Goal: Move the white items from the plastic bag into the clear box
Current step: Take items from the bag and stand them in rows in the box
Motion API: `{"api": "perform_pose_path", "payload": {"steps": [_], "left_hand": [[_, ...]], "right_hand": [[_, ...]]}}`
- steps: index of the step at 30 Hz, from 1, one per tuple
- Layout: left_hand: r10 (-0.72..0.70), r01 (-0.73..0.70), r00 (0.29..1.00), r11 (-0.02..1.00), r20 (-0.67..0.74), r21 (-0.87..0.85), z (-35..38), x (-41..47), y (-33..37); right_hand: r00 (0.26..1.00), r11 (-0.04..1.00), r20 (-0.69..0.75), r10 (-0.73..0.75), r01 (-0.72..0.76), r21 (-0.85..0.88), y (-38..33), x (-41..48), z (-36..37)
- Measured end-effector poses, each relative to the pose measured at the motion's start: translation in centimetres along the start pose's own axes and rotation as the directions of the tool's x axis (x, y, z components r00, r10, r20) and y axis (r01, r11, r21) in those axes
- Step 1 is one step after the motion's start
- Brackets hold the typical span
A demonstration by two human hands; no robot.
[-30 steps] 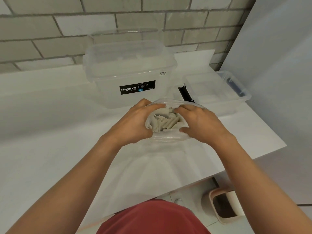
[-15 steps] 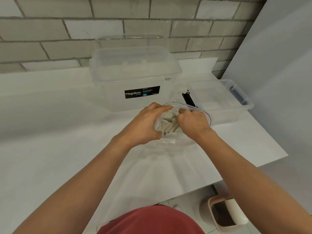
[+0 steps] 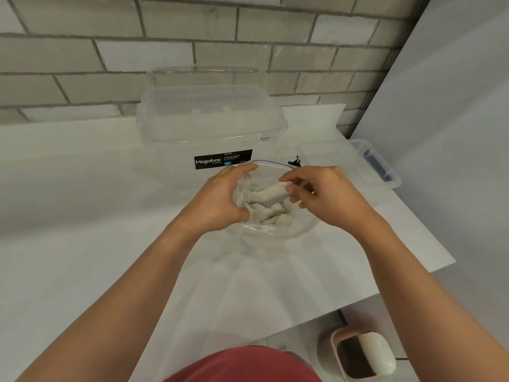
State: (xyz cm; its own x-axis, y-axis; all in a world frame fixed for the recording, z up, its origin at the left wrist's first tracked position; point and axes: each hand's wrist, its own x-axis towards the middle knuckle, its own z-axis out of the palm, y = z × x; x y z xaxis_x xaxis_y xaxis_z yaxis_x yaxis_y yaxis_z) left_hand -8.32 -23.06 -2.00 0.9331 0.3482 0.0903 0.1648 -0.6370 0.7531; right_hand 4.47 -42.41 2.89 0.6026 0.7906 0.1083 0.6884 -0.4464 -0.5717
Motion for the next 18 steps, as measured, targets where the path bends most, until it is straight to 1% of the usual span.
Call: {"api": "perform_pose_path", "payload": {"steps": [3,7,8,10,11,13,14,16,18], "left_hand": [[-0.037,0.037,0.999,0.998,-0.01,-0.045,0.2,0.4,0.3],[-0.06,0.06,0.998,0.996,-0.003,-0.062,1.3,0.7,0.9],[-0.063,0.062,0.998,0.996,-0.006,-0.056,1.5,0.8,1.2],[-0.068,0.067,0.997,0.997,-0.022,-0.044,2.0,0.7,1.8],[-0.072,0.071,0.997,0.997,-0.03,-0.039,2.2,0.7,2.0],[-0.093,0.092,0.995,0.996,-0.045,-0.012,2.6,0.5,2.3],[-0.102,0.103,0.993,0.995,-0.054,0.011,2.7,0.4,2.6],[-0.119,0.123,0.991,0.991,-0.065,0.056,3.0,0.2,3.0],[-0.133,0.139,0.988,0.988,-0.08,0.072,3.2,-0.1,3.1]], "right_hand": [[0.997,0.996,-0.067,0.038,-0.032,0.082,0.2,-0.1,-2.7],[0.98,0.989,-0.196,0.045,-0.016,0.145,1.9,0.8,-7.7],[0.969,0.991,-0.243,0.038,-0.005,0.135,2.6,1.2,-9.0],[0.951,1.0,-0.309,0.009,-0.002,0.021,4.3,2.6,-11.1],[0.959,0.997,-0.283,-0.01,-0.011,-0.071,5.2,3.6,-11.8],[0.986,0.97,-0.163,-0.027,-0.014,-0.241,7.5,5.8,-12.0],[0.992,0.958,-0.121,-0.028,-0.008,-0.286,8.8,6.9,-11.9],[0.998,0.948,-0.042,-0.039,0.023,-0.319,11.2,9.1,-11.0],[0.995,0.935,0.088,-0.037,0.066,-0.348,13.1,11.0,-9.7]]}}
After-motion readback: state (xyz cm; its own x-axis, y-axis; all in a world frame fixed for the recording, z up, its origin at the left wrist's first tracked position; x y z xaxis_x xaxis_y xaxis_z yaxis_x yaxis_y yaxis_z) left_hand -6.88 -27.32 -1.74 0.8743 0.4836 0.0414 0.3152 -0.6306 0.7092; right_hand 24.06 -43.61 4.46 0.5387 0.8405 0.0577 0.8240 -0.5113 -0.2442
